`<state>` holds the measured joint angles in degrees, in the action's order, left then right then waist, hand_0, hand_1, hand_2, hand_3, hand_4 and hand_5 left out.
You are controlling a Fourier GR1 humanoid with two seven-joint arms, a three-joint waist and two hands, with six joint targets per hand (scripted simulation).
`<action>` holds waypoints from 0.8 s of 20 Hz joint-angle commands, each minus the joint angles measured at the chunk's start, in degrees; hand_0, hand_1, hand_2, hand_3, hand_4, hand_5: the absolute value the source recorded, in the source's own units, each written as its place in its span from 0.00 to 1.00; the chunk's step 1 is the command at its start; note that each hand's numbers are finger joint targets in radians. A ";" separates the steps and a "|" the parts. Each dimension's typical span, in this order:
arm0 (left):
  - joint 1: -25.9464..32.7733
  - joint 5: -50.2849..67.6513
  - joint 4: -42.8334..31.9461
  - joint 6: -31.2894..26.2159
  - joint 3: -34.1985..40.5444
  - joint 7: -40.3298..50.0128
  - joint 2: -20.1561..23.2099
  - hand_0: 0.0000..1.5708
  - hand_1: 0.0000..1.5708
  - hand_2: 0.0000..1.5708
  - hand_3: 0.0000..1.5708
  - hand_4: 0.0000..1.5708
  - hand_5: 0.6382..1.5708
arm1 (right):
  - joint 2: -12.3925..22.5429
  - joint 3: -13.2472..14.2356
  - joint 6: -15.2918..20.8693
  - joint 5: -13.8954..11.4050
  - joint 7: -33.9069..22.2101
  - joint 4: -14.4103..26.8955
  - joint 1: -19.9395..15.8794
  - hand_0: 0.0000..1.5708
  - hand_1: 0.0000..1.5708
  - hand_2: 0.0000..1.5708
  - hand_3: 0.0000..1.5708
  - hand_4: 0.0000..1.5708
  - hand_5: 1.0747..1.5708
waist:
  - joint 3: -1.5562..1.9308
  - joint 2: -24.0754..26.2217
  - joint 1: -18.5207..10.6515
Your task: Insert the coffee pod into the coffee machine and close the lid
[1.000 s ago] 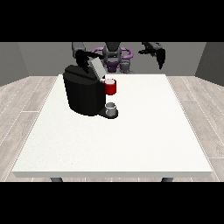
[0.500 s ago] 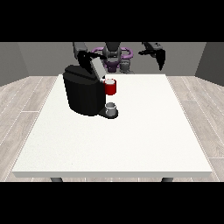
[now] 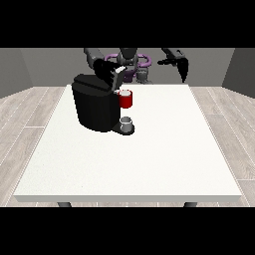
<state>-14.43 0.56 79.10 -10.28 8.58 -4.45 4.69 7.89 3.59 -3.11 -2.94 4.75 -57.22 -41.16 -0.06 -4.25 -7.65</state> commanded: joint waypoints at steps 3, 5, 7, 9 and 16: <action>0.67 -0.66 -1.45 -0.95 -0.48 -4.10 1.03 0.00 0.00 0.00 0.00 0.08 1.00 | -2.32 -1.85 2.87 -3.02 -1.21 0.84 -4.81 0.00 0.00 0.00 0.00 0.04 1.00 | 0.05 -1.33 -1.48; -0.18 0.70 -2.50 -0.84 0.82 -0.84 1.87 0.00 0.00 0.00 0.00 0.10 1.00 | 0.07 -2.43 -0.42 -3.51 -2.07 0.37 -5.47 0.00 0.00 0.00 0.00 0.11 1.00 | 0.05 -0.24 -0.11; -2.33 2.03 -0.53 -1.85 1.25 1.90 3.35 0.00 0.00 0.00 0.00 0.11 1.00 | -1.01 -2.26 2.18 -4.88 -1.62 1.96 -6.49 0.00 0.00 0.00 0.00 0.09 1.00 | 0.06 -0.51 -1.45; 1.02 1.41 -1.04 -0.67 0.15 -0.07 1.13 0.00 0.00 0.00 0.00 0.10 1.00 | -2.80 -2.96 3.95 -5.86 -0.73 1.60 -5.26 0.00 0.00 0.00 0.00 0.09 1.00 | 0.06 0.50 -1.57; -1.04 2.14 -3.52 0.27 1.92 0.47 2.86 0.00 0.00 0.00 0.00 0.00 1.00 | -5.79 -4.70 1.20 -5.34 -0.21 -0.66 -4.57 0.00 0.00 0.00 0.00 0.02 1.00 | 0.06 2.41 1.56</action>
<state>-15.04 2.11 76.31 -10.29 9.78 -5.29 6.76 3.97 0.19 -1.40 -7.95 4.19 -56.58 -46.56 -0.01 -3.53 -7.32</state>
